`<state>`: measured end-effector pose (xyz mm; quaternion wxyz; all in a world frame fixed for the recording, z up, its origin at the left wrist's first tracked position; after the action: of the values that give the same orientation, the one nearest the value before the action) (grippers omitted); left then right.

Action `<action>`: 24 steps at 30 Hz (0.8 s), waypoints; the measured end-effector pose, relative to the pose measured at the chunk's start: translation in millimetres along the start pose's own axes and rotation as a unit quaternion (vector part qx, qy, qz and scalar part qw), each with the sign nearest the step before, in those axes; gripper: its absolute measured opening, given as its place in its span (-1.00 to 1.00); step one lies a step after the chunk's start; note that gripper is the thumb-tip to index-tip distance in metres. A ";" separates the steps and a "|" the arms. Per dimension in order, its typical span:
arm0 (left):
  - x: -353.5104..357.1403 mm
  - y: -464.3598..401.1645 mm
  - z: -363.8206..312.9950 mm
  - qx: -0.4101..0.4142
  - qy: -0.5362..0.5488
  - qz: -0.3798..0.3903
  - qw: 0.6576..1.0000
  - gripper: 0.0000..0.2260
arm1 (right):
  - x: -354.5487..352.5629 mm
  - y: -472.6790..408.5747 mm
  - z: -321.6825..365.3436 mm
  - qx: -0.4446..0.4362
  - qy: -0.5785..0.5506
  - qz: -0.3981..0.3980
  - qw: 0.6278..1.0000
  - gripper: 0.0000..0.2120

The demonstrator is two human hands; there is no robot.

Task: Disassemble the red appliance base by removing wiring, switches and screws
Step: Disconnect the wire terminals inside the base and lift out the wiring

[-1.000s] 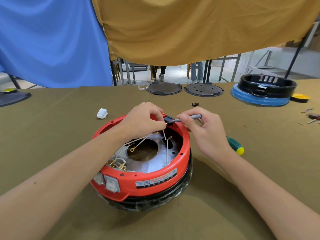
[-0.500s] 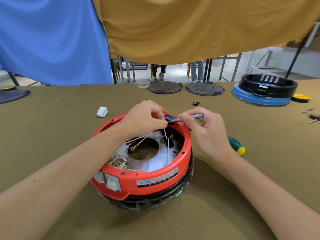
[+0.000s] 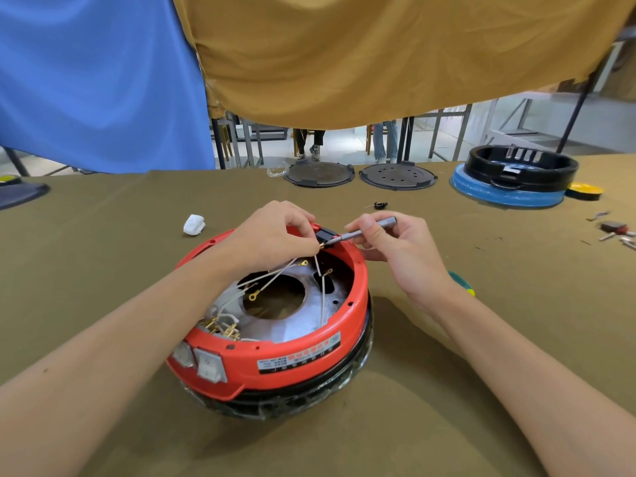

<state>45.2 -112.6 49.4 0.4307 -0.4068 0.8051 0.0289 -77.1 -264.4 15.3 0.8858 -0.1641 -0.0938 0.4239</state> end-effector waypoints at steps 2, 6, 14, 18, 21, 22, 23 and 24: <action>-0.3 -0.8 1.2 -0.002 0.003 0.001 1.000 -0.89 | -0.3 -0.2 0.1 0.004 0.006 0.003 1.000 -0.80; -0.7 -1.3 4.5 -0.014 0.022 0.001 1.000 -0.88 | -0.9 -0.7 1.5 0.012 -0.014 -0.010 1.000 -0.77; -14.1 -0.1 4.5 -0.027 0.099 -0.038 0.994 -0.91 | -1.2 2.7 9.4 -0.026 -0.077 -0.040 0.996 -0.76; -20.5 1.6 -7.1 -0.001 0.147 -0.005 0.989 -0.95 | 1.1 4.9 15.1 -0.054 -0.104 -0.046 0.992 -0.94; -21.1 0.1 -16.5 0.021 0.147 0.021 0.989 -0.95 | 3.5 7.2 15.9 -0.058 -0.098 -0.052 0.992 -0.80; -20.1 0.0 -19.6 0.029 0.149 0.028 0.988 -0.95 | 4.3 8.5 16.4 -0.057 -0.100 -0.051 0.992 -0.79; -18.7 0.3 -23.0 0.037 0.151 0.035 0.987 -0.96 | 5.1 9.3 16.8 -0.052 -0.107 -0.050 0.992 -0.77; -17.3 0.9 -25.9 0.044 0.150 0.041 0.987 -0.96 | 5.4 9.7 17.4 -0.049 -0.116 -0.047 0.991 -0.76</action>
<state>32.3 -111.4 77.7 0.3207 -0.3534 0.8773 -0.0500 -86.0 -250.8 28.0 0.8790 -0.1525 -0.2240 0.3925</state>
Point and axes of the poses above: each hand's wrist, its own y-axis away from the middle knuckle, its own x-axis out of the palm, z = x × y, the point moved 2 cm from there along -y, towards the middle knuckle, and after that the axes turned 9 degrees about -z, right-handed, at the moved point
